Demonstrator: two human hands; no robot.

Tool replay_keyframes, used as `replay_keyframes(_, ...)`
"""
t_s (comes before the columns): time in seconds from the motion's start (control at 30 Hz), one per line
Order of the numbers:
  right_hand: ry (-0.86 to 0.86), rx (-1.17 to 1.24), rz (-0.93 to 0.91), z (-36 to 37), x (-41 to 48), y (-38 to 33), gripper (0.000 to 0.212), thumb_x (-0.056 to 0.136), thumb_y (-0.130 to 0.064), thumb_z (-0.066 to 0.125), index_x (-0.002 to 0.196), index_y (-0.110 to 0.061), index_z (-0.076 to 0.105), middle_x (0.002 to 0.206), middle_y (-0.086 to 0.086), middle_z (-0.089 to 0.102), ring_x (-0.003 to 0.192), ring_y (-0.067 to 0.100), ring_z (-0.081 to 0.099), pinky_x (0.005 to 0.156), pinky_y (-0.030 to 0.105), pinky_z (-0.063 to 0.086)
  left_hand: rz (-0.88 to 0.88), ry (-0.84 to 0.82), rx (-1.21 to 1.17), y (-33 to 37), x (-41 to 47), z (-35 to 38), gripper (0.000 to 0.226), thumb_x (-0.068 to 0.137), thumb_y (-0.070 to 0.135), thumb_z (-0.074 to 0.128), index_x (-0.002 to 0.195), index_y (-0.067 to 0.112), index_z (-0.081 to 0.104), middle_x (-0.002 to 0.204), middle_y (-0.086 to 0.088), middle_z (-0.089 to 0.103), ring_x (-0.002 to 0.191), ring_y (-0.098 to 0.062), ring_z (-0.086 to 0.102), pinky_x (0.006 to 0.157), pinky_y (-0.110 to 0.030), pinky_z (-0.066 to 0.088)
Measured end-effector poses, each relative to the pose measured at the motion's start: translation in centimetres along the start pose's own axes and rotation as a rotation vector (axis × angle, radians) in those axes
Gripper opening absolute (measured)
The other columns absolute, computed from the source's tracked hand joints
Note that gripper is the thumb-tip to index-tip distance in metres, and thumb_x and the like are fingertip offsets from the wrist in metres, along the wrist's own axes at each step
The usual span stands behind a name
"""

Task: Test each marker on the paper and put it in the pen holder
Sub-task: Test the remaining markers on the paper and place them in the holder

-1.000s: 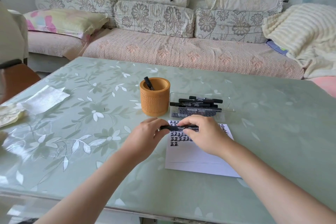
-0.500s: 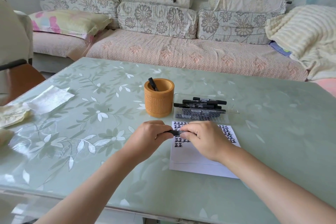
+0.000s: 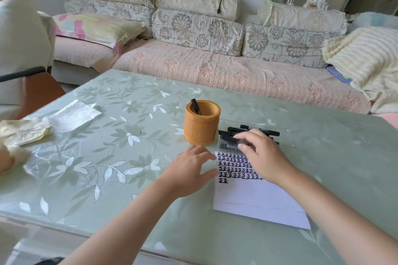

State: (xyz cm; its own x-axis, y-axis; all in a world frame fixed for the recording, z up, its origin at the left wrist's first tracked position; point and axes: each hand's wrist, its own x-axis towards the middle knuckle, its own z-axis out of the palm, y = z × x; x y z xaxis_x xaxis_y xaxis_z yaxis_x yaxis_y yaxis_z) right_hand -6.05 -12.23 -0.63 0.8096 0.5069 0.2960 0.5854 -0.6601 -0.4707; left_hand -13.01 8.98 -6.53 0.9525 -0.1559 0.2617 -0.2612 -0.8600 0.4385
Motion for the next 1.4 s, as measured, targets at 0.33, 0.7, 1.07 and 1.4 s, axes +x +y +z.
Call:
replay_keyframes(0.33, 0.271, 0.176, 0.015, -1.1, 11.4, -5.1, 0.008, 0.088, -0.024, 0.068, 0.094, -0.019, 0.069, 0.085, -0.007, 0.069, 0.077, 0.007, 0.062, 0.069, 0.020, 0.046, 0.063, -0.146, 0.126, 0.2, -0.6, 0.6, 0.078, 0.076, 0.074, 0.050, 0.144, 0.037, 0.035, 0.151, 0.010, 0.027, 0.139, -0.009, 0.016, 0.113, -0.037, 0.023)
replay_keyframes(0.7, -0.092, -0.070, 0.121, 2.0, 12.9, -3.3, 0.027, 0.095, -0.024, 0.057, 0.120, -0.024, 0.069, 0.124, 0.008, 0.055, 0.120, 0.024, 0.049, 0.102, 0.035, 0.038, 0.105, -0.113, 0.145, -0.1, -0.7, 0.8, 0.070, 0.077, 0.074, 0.052, 0.137, 0.038, 0.044, 0.152, 0.014, 0.026, 0.138, -0.006, 0.016, 0.112, -0.031, 0.018)
replay_keyframes(1.07, -0.229, -0.384, 0.163, -1.7, 8.3, 4.3, 0.029, 0.094, -0.019, 0.059, 0.122, -0.025, 0.067, 0.127, -0.002, 0.064, 0.117, 0.021, 0.058, 0.100, 0.036, 0.045, 0.099, -0.124, 0.191, 0.2, -0.5, 1.8, 0.080, 0.082, 0.074, 0.042, 0.150, 0.035, 0.024, 0.158, 0.015, 0.016, 0.144, -0.006, 0.009, 0.117, -0.033, 0.011)
replay_keyframes(1.4, -0.217, -0.531, 0.053, -0.6, 8.3, 4.6, 0.029, 0.098, -0.027, 0.055, 0.126, -0.025, 0.061, 0.111, 0.002, 0.053, 0.104, 0.027, 0.056, 0.091, 0.040, 0.041, 0.084, -0.140, 0.209, -0.1, -0.3, 2.1, 0.080, 0.082, 0.077, 0.039, 0.150, 0.036, 0.025, 0.157, 0.017, 0.018, 0.143, -0.005, 0.010, 0.117, -0.031, 0.009)
